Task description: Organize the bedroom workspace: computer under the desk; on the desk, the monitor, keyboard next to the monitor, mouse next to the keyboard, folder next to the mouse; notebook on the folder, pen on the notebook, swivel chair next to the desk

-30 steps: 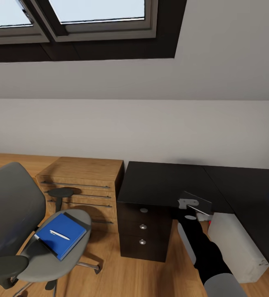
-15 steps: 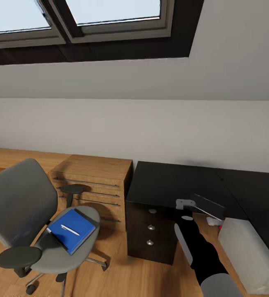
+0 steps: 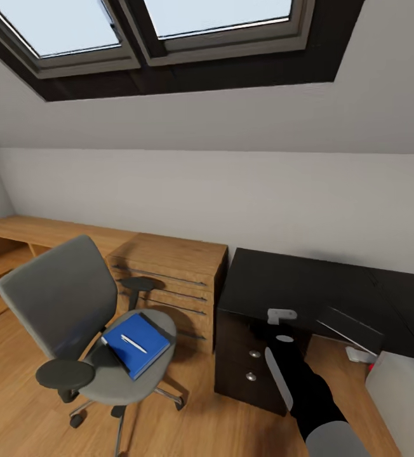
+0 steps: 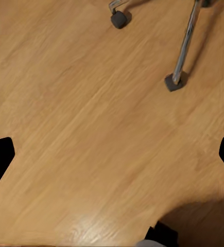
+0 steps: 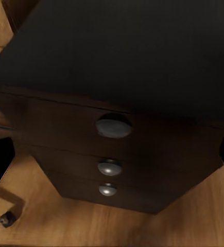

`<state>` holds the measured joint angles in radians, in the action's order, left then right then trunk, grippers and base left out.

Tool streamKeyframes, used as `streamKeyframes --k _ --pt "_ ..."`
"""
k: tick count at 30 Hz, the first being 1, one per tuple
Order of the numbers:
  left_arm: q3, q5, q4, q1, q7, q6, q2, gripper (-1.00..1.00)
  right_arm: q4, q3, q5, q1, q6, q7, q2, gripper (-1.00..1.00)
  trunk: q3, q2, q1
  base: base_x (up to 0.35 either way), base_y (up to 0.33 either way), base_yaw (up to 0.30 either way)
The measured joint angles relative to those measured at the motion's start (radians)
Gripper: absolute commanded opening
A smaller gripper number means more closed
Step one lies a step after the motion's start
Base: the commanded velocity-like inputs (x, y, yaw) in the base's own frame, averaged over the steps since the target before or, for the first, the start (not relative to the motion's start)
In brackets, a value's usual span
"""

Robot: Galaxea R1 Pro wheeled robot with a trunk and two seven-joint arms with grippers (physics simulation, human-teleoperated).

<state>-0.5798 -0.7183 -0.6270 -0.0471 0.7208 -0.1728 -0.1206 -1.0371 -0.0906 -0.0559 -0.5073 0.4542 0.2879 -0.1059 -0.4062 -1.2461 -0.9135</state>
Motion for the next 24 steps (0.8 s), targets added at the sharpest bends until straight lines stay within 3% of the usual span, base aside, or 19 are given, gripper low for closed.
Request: streamKeyframes --k 5,6,9,10,11,13,16,21,24 --pt "0.082 -0.001 -0.002 -0.001 -0.075 -0.005 -0.024 1.00 0.001 -0.026 0.000 0.000 -0.002 0.000 0.000 1.00 -0.003 0.000 0.000 0.200 0.183 0.262" --pt "0.159 -0.001 -0.003 -0.001 -0.138 -0.005 -0.034 1.00 0.003 -0.033 0.000 0.001 -0.002 0.000 0.000 1.00 -0.004 0.000 0.000 0.214 0.254 0.262" --pt "0.241 -0.002 -0.003 -0.001 -0.192 -0.003 -0.040 1.00 0.003 -0.036 0.000 0.001 -0.002 0.000 0.000 1.00 -0.005 0.000 0.000 0.210 0.265 0.262" --pt "0.300 -0.002 -0.003 -0.001 -0.227 -0.003 -0.043 1.00 0.003 -0.037 0.000 0.001 -0.002 0.000 0.000 1.00 -0.006 0.000 0.000 0.188 0.186 0.262" --pt "0.422 -0.001 -0.004 -0.001 -0.292 -0.001 -0.045 1.00 0.003 -0.039 0.000 0.001 -0.002 -0.001 0.000 1.00 -0.007 0.000 0.000 0.173 0.149 0.262" --pt "0.505 -0.001 -0.004 -0.001 -0.335 0.000 -0.045 1.00 0.004 -0.040 0.000 0.001 -0.002 -0.002 0.000 1.00 -0.008 0.000 0.000 0.126 0.086 0.262" --pt "0.571 0.002 -0.003 -0.001 -0.368 -0.001 -0.045 1.00 0.011 -0.052 0.001 0.002 -0.002 -0.001 -0.001 1.00 -0.010 0.000 0.000 0.053 0.035 0.262" --pt "0.601 0.004 -0.003 -0.001 -0.382 -0.003 -0.044 1.00 0.020 -0.096 0.000 0.002 -0.003 0.000 -0.002 1.00 -0.013 0.000 0.000 0.015 0.010 0.262" --pt "0.604 0.005 -0.003 -0.001 -0.383 -0.003 -0.043 1.00 0.023 -0.102 0.001 0.002 -0.003 0.000 -0.002 1.00 -0.014 0.000 0.000 0.003 0.002 0.262"
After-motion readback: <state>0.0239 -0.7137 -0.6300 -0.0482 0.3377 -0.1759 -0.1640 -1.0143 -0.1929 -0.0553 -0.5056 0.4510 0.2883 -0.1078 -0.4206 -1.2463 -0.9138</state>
